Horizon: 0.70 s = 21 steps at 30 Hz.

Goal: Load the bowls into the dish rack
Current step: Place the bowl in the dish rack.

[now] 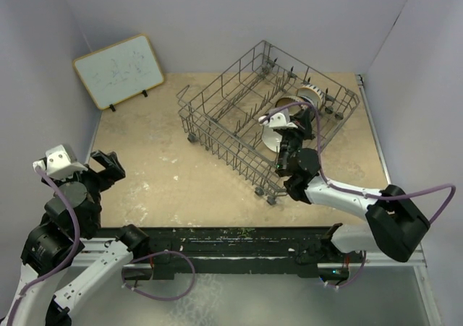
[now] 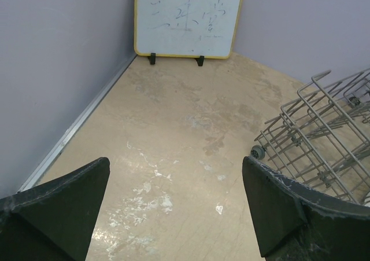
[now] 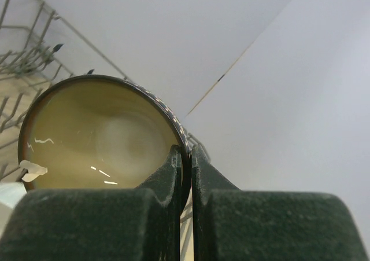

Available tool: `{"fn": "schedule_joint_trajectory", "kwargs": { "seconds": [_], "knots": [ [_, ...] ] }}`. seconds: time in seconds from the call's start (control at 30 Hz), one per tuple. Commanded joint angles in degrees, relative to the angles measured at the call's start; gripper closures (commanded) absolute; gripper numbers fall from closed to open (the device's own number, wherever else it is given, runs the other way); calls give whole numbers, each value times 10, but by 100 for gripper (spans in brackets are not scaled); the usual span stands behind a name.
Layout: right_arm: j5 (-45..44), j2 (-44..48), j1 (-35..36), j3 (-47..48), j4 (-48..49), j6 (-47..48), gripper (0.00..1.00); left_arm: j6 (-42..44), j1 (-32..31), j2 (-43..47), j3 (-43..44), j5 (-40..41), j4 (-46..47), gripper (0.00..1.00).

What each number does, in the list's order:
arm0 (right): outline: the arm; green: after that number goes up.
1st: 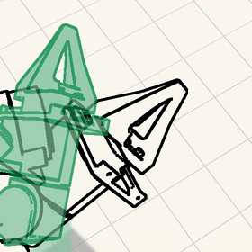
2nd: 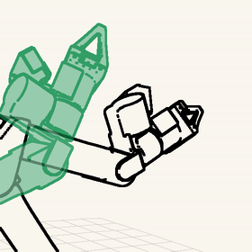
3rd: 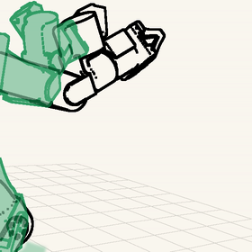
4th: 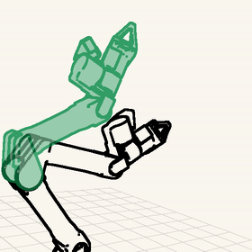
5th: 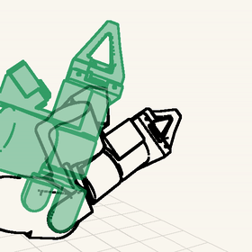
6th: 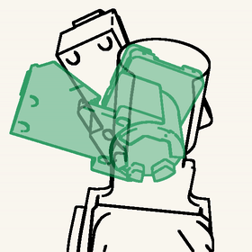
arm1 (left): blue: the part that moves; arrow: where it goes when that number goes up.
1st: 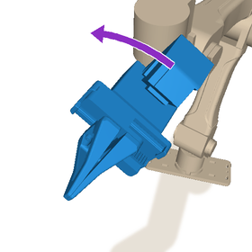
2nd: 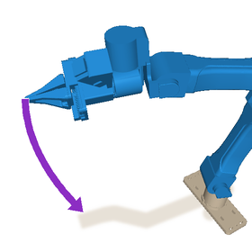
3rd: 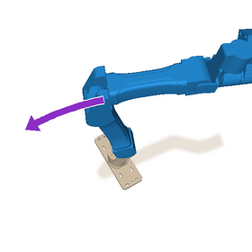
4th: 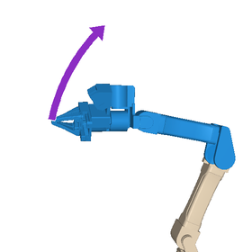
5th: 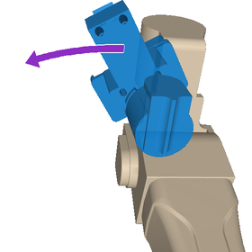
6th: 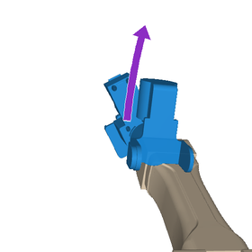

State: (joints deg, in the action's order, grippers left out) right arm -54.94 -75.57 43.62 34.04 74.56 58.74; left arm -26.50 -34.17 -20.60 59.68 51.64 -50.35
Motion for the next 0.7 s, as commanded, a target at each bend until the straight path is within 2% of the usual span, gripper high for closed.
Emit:
{"fn": "schedule_joint_trajectory", "kwargs": {
  "seconds": [0.0, 0.17, 0.3, 0.43, 0.67],
  "knots": [
    [-15, 62, -6, 24, 173, 61, 100, -17, -2, 8, -12, 7, 3, 1],
    [-23, 93, -16, 13, 51, -9, 100, -15, -2, 9, -17, 2, 8, 1],
    [-28, 124, -15, 7, -105, -153, 100, -18, -2, 13, -20, -2, 11, 1],
    [-34, 139, -16, -15, -155, -231, 100, -19, -2, 17, -24, -5, 16, 1],
    [-31, 113, -39, -20, -136, -282, 100, -10, -1, 10, -24, -13, 28, 1]
  ]
}}
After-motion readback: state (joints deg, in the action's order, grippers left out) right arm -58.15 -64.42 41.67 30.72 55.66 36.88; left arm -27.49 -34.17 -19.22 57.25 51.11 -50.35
